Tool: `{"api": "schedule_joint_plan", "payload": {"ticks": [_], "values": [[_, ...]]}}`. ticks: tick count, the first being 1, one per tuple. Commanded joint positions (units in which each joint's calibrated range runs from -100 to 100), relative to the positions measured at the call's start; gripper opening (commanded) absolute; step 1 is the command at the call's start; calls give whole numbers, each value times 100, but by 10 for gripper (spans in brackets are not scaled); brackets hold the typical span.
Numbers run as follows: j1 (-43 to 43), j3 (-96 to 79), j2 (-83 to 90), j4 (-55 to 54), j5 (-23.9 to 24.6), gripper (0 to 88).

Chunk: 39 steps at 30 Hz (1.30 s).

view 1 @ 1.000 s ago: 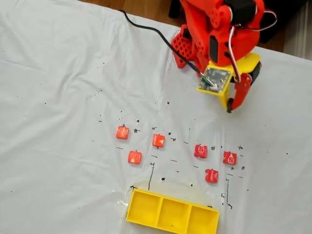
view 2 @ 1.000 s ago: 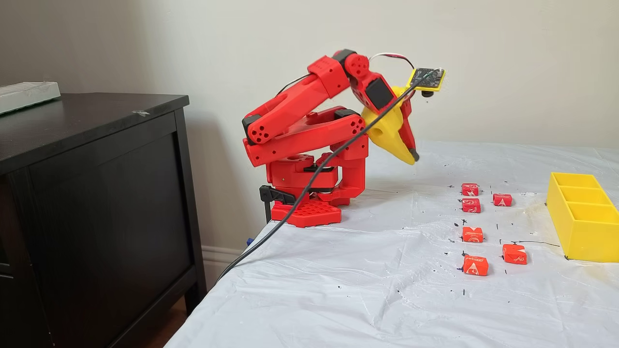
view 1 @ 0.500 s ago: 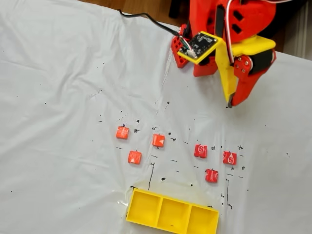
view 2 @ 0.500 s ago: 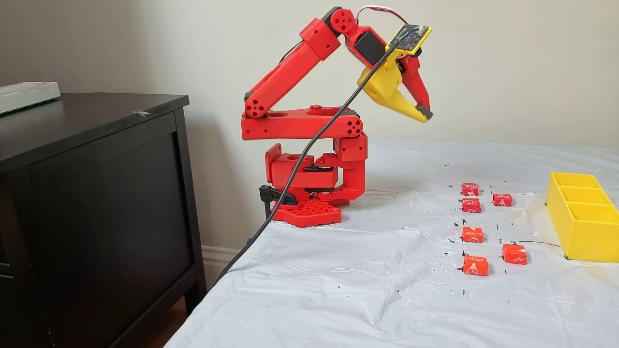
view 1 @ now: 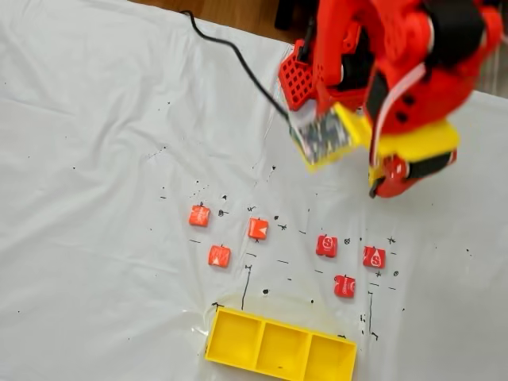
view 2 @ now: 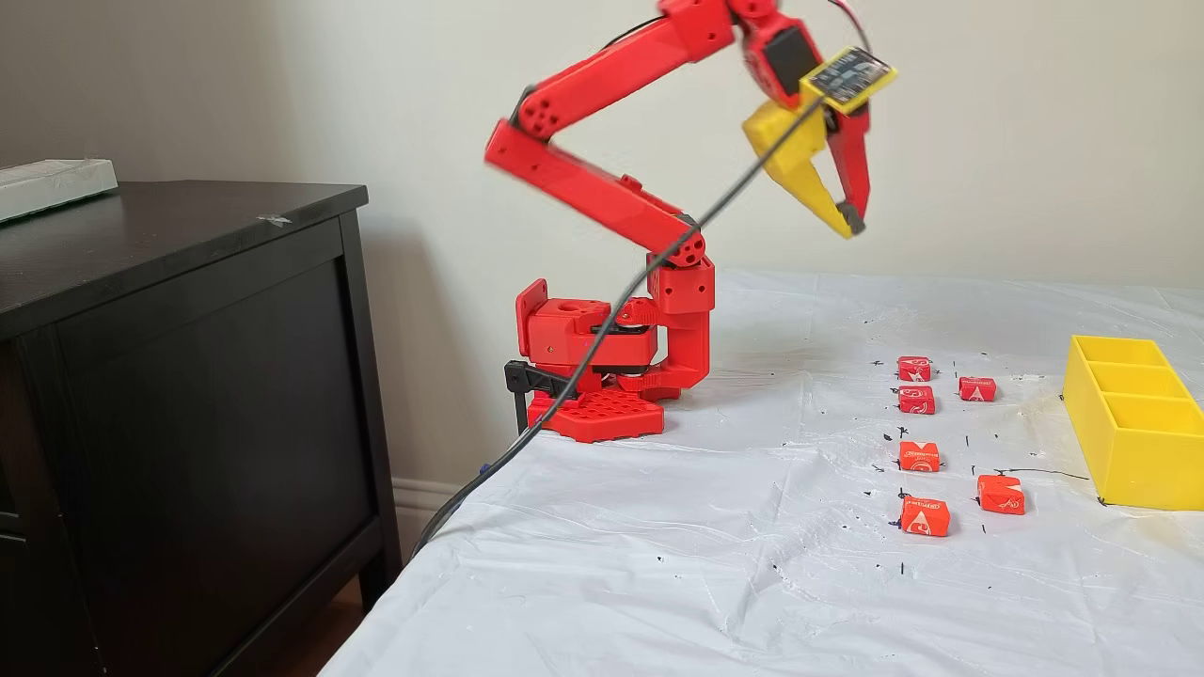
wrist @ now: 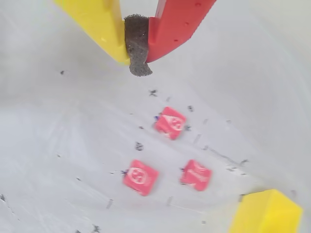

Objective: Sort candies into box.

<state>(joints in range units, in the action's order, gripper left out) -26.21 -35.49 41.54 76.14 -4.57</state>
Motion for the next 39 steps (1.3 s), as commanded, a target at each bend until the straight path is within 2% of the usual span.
{"api": "schedule_joint_plan", "payload": {"ticks": [1, 4, 10, 15, 19, 31, 39], "values": [[-6, 1050, -837, -103, 117, 1], [48, 1451, -1253, -21, 220, 1], [-504, 1314, -1261, 233, 430, 21], [-323, 1059, -1422, -217, 669, 168], [-278, 1050, -1567, -414, 733, 168], [-314, 1005, -2194, -880, 864, 284], [-341, 1078, -2576, -1093, 972, 298]]}}
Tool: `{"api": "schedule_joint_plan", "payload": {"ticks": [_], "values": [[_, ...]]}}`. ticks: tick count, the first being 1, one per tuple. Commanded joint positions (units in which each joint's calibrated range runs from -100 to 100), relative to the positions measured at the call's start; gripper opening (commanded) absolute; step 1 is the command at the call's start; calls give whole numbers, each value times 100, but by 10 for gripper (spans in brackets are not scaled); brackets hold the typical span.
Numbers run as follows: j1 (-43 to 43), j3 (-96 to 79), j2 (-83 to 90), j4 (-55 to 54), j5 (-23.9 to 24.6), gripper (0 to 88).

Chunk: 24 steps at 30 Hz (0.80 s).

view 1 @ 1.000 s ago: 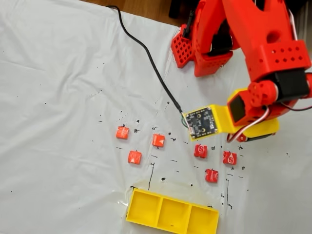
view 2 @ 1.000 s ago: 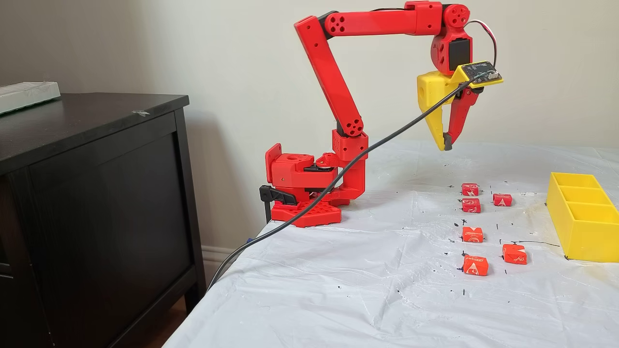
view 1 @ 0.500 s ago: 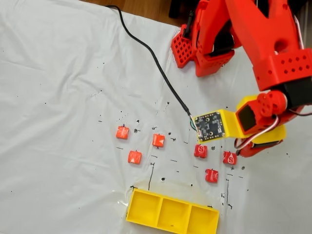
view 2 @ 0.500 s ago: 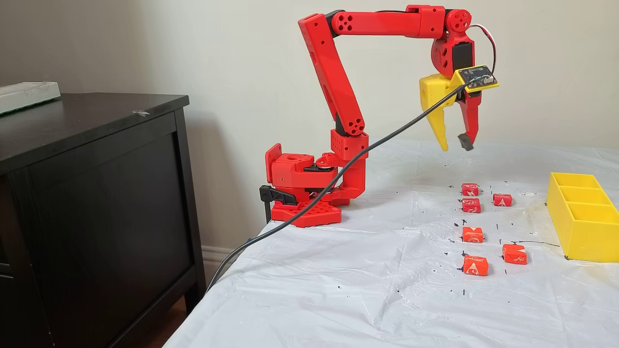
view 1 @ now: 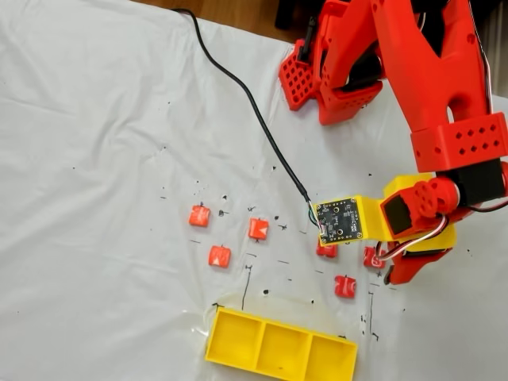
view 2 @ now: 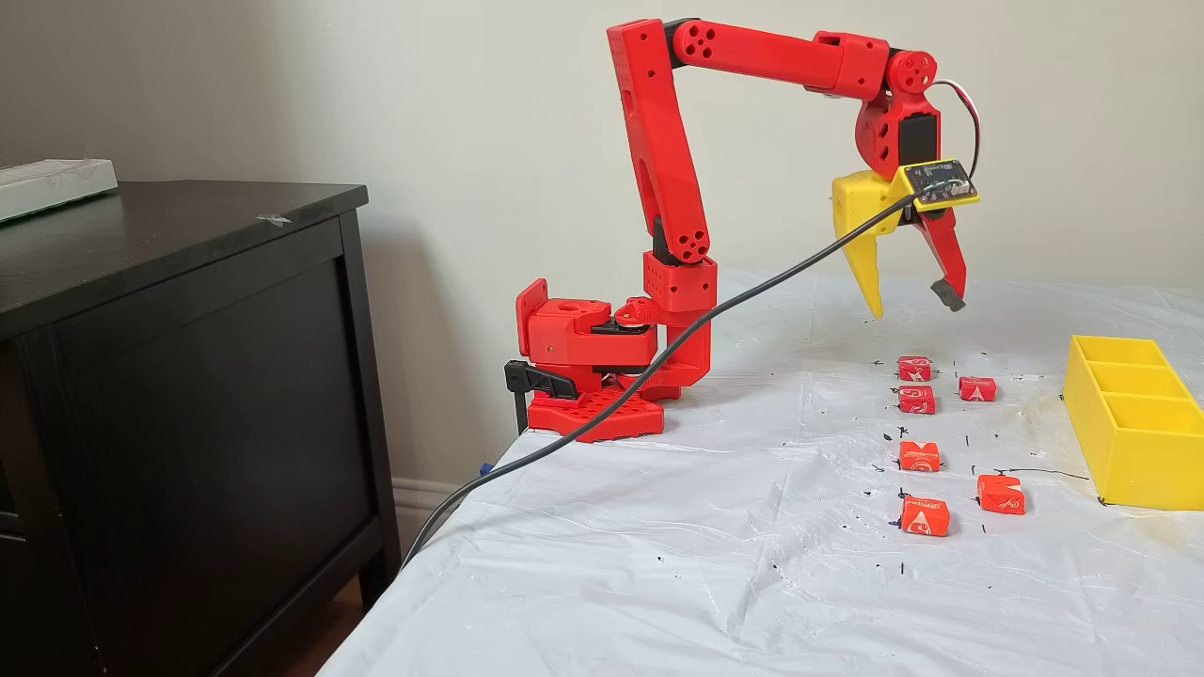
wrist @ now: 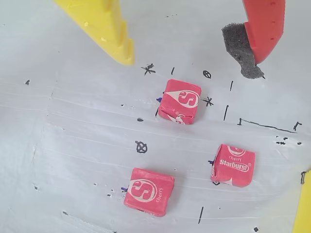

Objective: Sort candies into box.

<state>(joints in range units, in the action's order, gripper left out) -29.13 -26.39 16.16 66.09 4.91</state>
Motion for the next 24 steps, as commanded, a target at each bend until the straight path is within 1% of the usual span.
{"api": "schedule_joint_plan", "payload": {"ticks": [1, 24], "values": [[-49, 167, -73, -113, 24, 299], [-94, 240, -955, -514, 34, 308]]}}
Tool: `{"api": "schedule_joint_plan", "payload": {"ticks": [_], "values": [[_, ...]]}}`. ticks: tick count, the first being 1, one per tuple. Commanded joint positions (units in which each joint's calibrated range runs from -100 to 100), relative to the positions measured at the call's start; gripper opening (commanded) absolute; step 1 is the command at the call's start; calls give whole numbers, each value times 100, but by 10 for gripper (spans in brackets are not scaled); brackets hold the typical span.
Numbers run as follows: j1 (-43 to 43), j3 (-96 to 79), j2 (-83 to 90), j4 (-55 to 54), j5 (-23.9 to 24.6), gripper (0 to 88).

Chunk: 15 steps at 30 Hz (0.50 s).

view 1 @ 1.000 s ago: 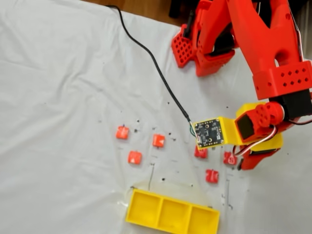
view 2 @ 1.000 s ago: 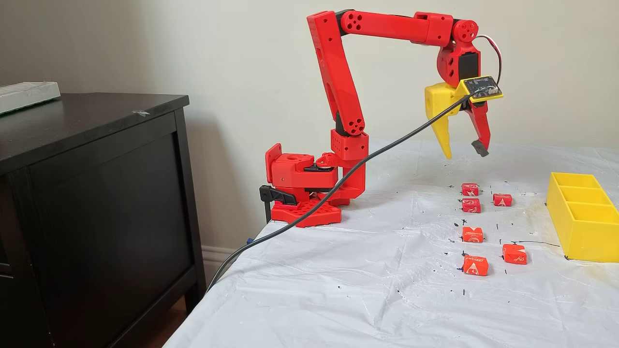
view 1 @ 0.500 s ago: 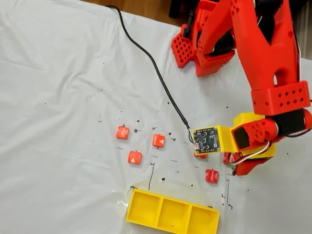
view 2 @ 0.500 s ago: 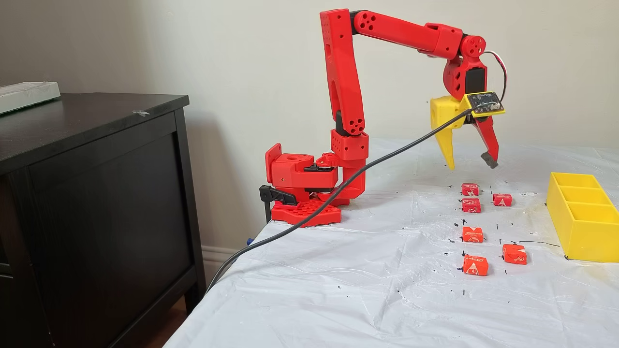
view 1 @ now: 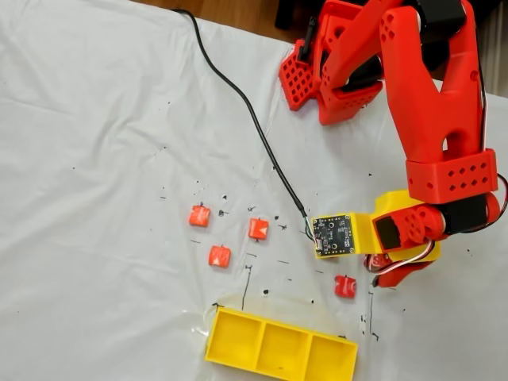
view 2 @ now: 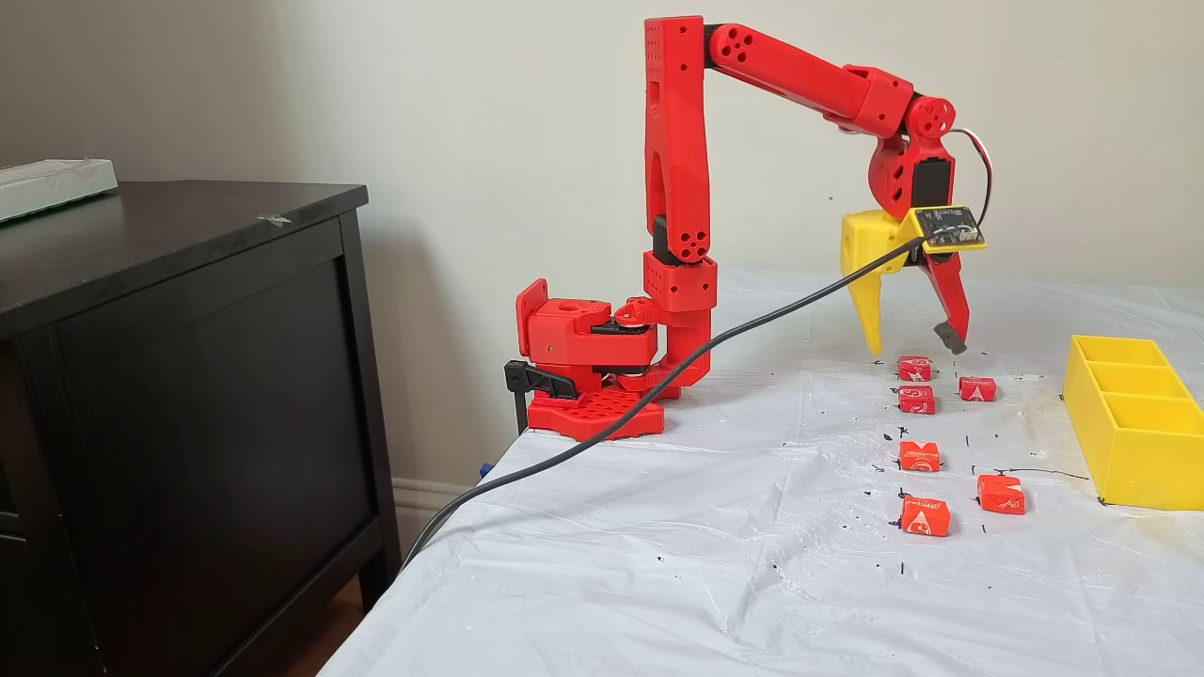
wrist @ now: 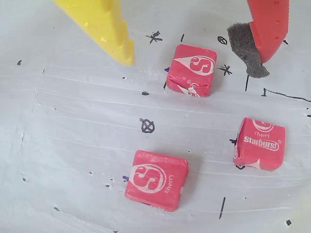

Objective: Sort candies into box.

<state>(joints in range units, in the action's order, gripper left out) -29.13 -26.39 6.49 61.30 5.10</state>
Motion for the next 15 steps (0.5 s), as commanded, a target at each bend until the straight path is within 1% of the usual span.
{"api": "schedule_joint_plan", "payload": {"ticks": [1, 15], "values": [[-94, 258, -21, -44, 15, 309], [-248, 277, -369, -281, 0, 318]]}}
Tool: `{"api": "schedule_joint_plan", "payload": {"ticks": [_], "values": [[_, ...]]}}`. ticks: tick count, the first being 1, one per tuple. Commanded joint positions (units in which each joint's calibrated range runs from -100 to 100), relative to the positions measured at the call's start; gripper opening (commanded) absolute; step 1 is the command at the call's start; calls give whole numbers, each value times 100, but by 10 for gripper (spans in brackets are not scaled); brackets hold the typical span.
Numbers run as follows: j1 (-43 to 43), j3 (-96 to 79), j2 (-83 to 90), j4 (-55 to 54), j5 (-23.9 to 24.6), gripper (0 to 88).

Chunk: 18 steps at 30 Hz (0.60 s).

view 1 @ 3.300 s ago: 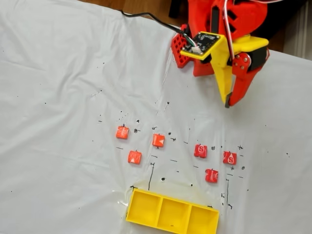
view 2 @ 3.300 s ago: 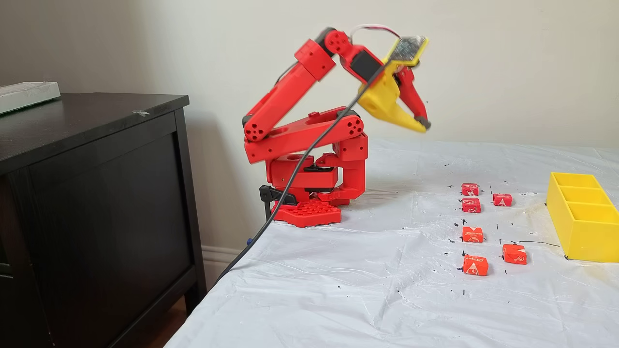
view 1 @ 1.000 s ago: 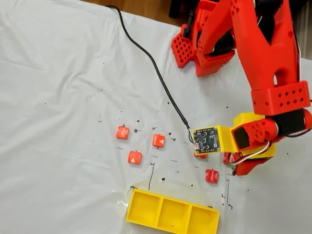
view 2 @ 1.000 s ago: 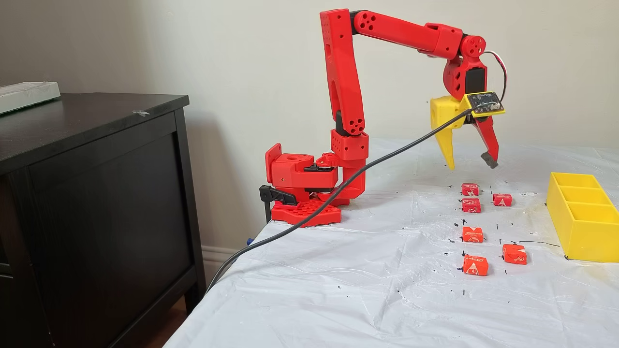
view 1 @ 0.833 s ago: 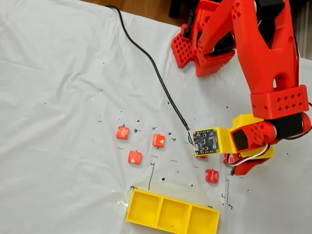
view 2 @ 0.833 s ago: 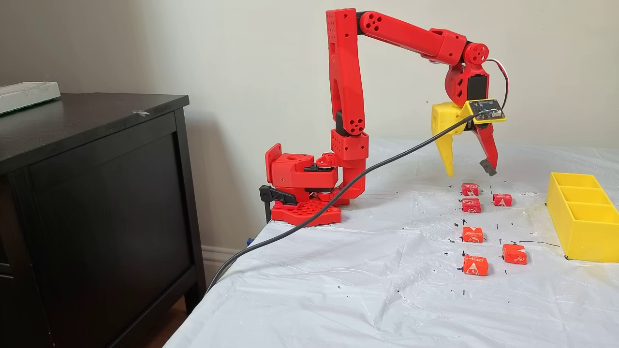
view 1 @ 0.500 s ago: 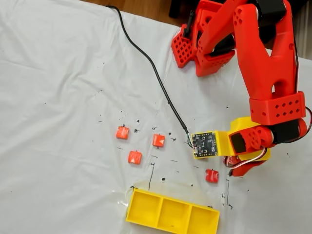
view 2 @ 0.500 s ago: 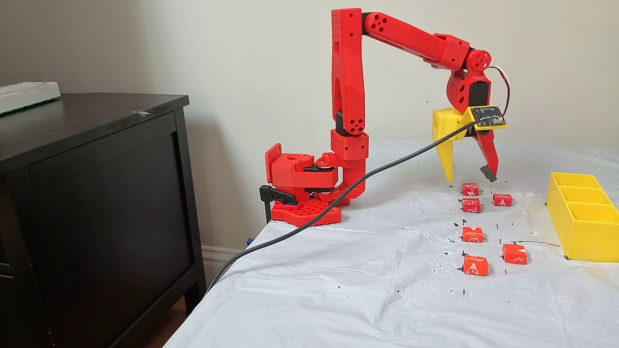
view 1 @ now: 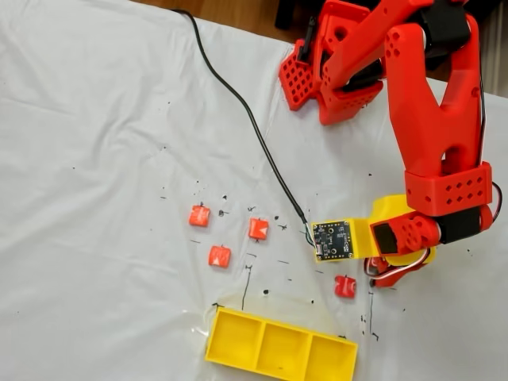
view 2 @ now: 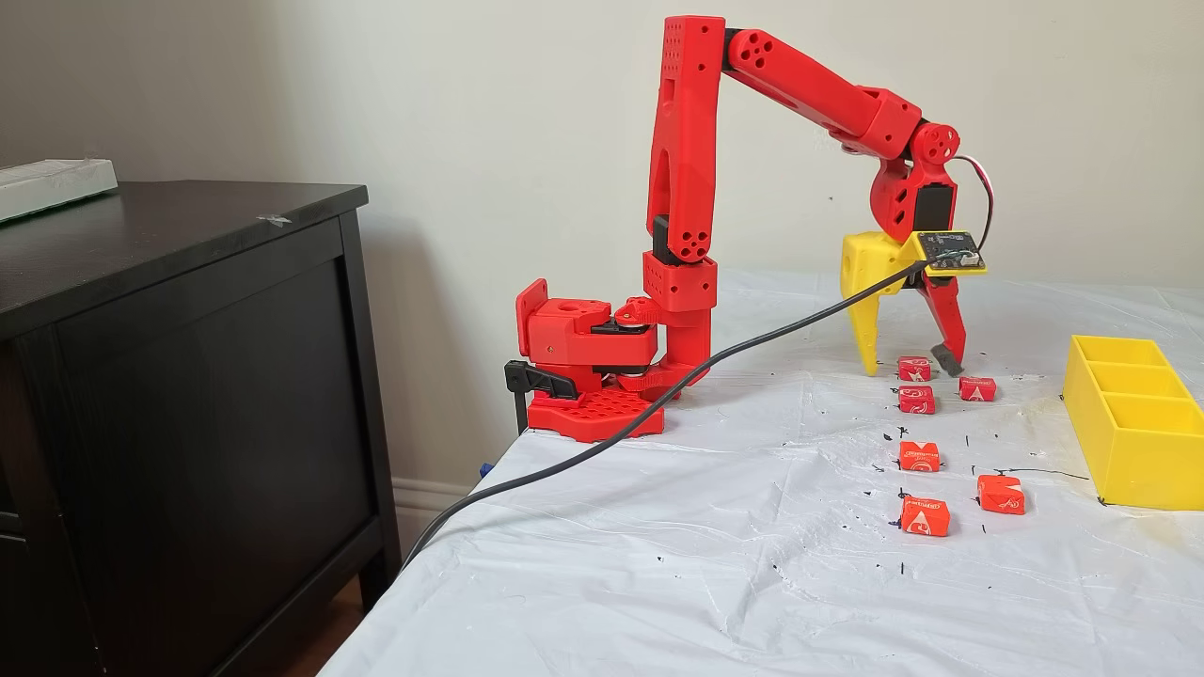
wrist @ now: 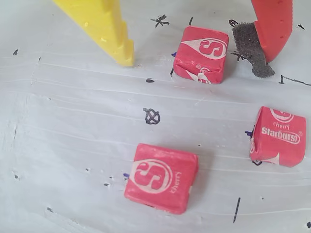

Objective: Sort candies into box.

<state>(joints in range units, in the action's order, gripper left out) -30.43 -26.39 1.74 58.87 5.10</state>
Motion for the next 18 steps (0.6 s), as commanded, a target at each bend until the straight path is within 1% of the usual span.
{"api": "schedule_joint_plan", "payload": {"ticks": [1, 15, 18], "values": [[-136, 286, 114, -46, -5, 316], [-72, 504, -267, -160, -73, 298], [-72, 504, -310, -201, -88, 272]]}}
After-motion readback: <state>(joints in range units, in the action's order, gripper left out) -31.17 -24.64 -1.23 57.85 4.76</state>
